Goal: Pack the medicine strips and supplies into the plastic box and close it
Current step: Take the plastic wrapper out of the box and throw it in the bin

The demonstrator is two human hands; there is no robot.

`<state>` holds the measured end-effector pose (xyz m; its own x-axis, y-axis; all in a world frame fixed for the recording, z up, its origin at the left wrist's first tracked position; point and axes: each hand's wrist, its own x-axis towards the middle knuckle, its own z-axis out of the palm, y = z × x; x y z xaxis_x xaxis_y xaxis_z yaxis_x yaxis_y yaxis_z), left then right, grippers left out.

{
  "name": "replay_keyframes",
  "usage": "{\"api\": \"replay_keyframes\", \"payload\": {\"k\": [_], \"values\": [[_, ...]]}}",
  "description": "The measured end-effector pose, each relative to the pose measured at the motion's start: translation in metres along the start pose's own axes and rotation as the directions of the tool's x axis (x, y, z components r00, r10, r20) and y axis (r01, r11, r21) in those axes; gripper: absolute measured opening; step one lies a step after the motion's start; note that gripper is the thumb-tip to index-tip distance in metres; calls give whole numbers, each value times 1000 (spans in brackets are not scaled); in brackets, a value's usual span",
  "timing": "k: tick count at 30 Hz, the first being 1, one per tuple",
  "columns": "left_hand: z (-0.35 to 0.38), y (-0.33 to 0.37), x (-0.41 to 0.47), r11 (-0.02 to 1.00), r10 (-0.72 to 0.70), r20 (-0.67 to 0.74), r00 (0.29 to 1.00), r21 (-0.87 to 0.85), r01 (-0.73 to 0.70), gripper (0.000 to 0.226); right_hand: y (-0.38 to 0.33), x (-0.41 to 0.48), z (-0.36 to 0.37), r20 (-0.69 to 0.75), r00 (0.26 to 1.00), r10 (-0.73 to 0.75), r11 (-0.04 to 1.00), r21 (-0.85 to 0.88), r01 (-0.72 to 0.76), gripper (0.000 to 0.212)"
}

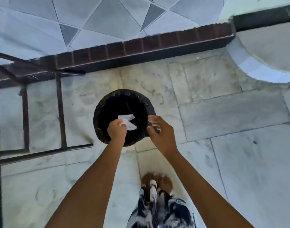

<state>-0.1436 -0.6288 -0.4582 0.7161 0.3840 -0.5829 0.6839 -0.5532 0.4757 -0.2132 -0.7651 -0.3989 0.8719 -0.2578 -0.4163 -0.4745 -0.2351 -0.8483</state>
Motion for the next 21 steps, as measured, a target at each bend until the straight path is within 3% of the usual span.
{"api": "replay_keyframes", "payload": {"k": [4,9,11,16,21], "values": [[47,-30,69,1000,-15,11,1000,17,15,26,45,48,39,30,999,-14,998,57,12,30],[80,-55,108,991,-2,256,967,132,-33,41,81,75,58,57,998,-13,999,46,11,31],[79,-53,106,995,-13,264,964,98,-14,39,83,74,53,57,998,-2,999,36,0,31],[43,-20,57,995,54,175,983,78,-68,36,46,47,22,64,998,18,1000,-11,-18,34],[-21,39,-46,951,266,174,948,110,-287,34,-38,-6,-39,62,998,-10,997,-75,15,40]]}}
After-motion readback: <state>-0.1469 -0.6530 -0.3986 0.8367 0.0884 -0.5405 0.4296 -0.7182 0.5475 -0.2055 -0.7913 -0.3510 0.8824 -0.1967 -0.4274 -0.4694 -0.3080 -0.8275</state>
